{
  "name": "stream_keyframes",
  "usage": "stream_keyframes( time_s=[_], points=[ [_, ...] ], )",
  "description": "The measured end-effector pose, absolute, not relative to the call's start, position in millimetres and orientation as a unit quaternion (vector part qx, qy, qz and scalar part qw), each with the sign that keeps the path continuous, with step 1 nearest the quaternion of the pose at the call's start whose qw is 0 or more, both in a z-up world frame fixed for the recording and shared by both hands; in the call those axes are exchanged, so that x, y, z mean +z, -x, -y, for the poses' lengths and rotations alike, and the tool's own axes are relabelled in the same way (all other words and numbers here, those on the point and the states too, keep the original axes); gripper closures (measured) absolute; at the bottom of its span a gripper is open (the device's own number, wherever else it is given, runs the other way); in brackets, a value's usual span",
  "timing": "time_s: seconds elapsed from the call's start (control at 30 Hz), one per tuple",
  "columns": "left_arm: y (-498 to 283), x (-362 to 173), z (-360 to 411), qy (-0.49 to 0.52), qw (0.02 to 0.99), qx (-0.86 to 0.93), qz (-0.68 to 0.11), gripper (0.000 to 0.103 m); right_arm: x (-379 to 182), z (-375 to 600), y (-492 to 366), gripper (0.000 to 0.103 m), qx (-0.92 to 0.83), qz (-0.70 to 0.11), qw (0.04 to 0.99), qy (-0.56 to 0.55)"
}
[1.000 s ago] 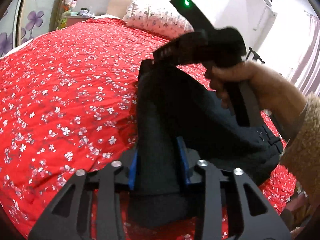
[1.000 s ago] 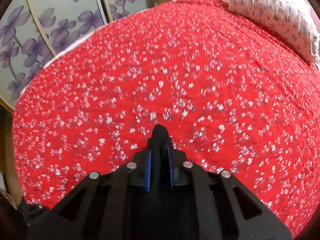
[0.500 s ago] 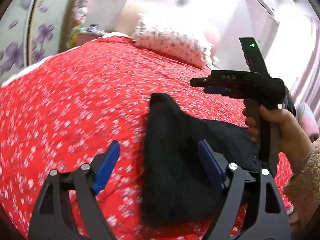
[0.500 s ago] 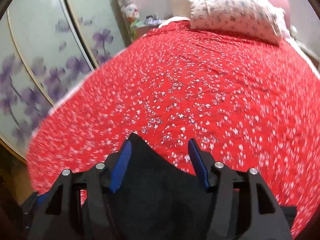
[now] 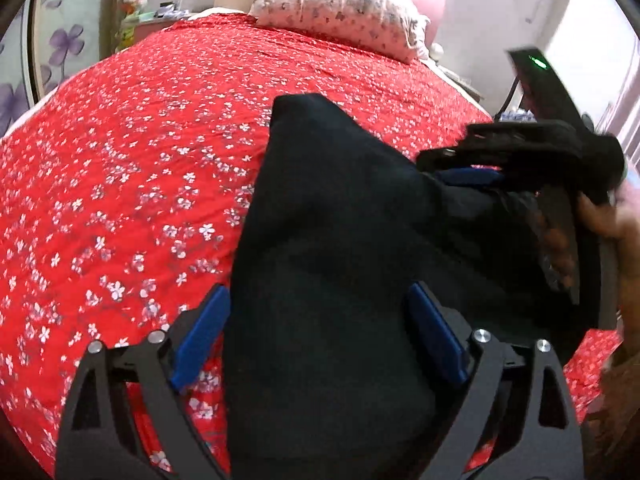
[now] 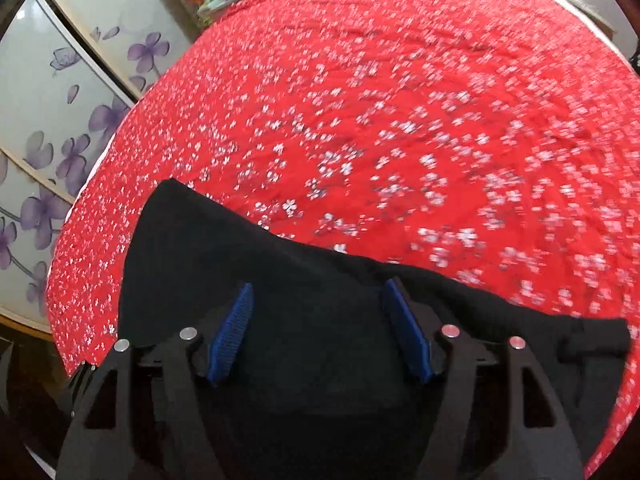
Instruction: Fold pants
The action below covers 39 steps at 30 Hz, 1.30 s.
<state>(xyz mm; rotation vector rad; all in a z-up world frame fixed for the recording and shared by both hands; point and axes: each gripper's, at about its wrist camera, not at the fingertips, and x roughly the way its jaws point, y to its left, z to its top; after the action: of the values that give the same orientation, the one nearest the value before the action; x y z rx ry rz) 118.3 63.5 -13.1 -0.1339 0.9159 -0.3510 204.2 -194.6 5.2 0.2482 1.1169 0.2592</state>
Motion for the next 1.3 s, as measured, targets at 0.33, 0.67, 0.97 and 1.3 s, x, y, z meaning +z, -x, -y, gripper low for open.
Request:
stream_keyframes(
  time_s=[0.33,0.67,0.97,1.3],
  points=[
    [-146.2,57.7,-47.1,0.119,0.883,-0.244,-0.384,0.007,17.9,293.7,-108.9,0.026,0.131,-0.437,0.846,-0.275],
    [-200.2,-0.6,0.9,-0.002,0.868,-0.151,-0.472,0.008,-3.2,311.0,-104.0,0.035,0.120,-0.414,0.851,-0.300],
    [-181.6,0.3,1.0,-0.058,0.884,-0.110,-0.450,0.003,-4.3,319.7,-91.0,0.035,0.111,-0.396,0.856,-0.312],
    [-150.9,20.0,15.3,-0.098,0.898,-0.107,-0.416,0.003,24.3,323.5,-43.2,0.025,0.117,-0.356,0.878,-0.298]
  ],
)
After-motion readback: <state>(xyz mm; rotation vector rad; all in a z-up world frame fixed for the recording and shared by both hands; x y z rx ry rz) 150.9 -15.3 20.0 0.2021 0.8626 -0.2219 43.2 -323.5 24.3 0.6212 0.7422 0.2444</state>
